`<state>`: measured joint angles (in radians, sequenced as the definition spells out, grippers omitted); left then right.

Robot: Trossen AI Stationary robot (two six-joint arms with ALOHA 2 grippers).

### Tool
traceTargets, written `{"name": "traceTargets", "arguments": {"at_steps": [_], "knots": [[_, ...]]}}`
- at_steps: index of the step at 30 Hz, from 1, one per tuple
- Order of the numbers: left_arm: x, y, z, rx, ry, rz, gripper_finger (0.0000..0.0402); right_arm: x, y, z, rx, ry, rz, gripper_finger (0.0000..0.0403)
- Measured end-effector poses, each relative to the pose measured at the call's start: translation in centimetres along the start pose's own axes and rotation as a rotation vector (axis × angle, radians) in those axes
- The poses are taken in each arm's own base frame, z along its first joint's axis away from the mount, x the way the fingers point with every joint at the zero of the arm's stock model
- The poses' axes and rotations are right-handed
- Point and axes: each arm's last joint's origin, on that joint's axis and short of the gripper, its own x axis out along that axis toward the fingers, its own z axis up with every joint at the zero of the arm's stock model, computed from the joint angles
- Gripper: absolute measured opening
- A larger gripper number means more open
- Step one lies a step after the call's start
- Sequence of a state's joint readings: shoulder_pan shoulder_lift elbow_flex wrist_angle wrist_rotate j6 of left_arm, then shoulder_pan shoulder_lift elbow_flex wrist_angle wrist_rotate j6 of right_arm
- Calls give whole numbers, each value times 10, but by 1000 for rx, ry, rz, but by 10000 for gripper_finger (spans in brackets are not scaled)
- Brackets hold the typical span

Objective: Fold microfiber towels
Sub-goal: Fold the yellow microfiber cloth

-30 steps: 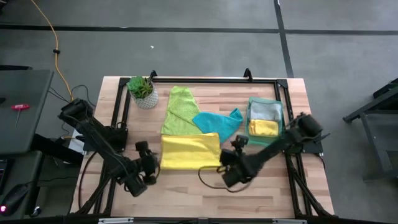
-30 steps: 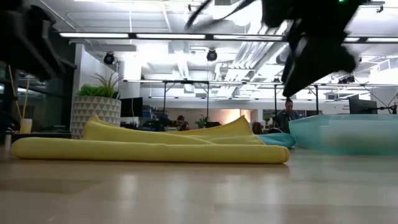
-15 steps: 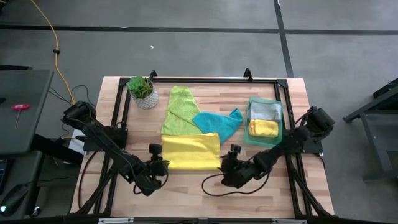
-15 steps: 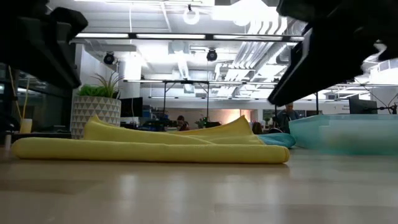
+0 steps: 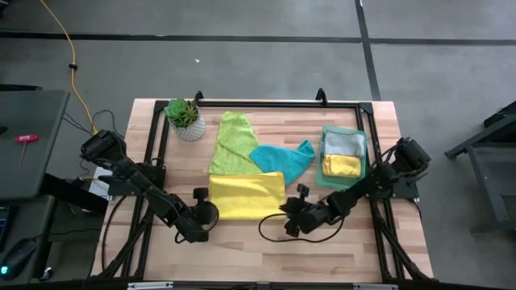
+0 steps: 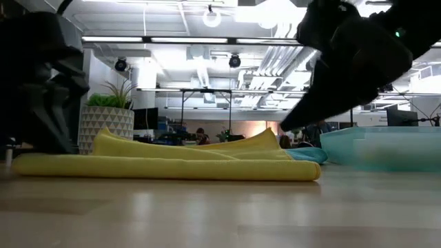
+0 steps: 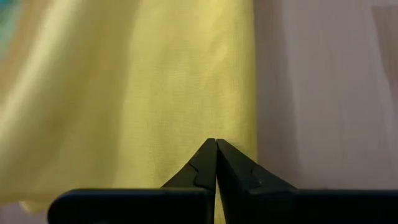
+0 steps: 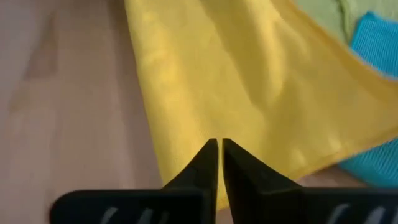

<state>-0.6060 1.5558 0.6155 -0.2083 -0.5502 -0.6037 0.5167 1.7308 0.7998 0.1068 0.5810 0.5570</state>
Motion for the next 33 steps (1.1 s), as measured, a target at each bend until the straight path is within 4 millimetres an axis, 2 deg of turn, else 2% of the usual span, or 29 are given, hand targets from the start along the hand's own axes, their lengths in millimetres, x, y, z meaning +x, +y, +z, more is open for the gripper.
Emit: {"name": "traceTargets", "arguments": {"at_steps": [7, 14, 19, 24, 28, 33], "knots": [[-3, -9, -4, -46, 34, -93, 0, 27, 8, -23, 36, 93, 30, 3], [-15, -24, -18, -70, 88, -177, 0, 41, 33, -19, 18, 85, 72, 1], [-24, -29, -30, -69, 130, -172, 0, 35, 51, -11, -6, 117, 135, 0], [-30, -33, -38, -49, 146, -161, 0, 28, 61, -8, -26, 170, 107, 0], [-32, -35, -37, -56, 144, -174, 0, 23, 67, -3, -47, 172, 88, 0], [-40, -43, -26, -16, 201, -215, 0, 18, 75, 9, -116, 161, 99, 0]]}}
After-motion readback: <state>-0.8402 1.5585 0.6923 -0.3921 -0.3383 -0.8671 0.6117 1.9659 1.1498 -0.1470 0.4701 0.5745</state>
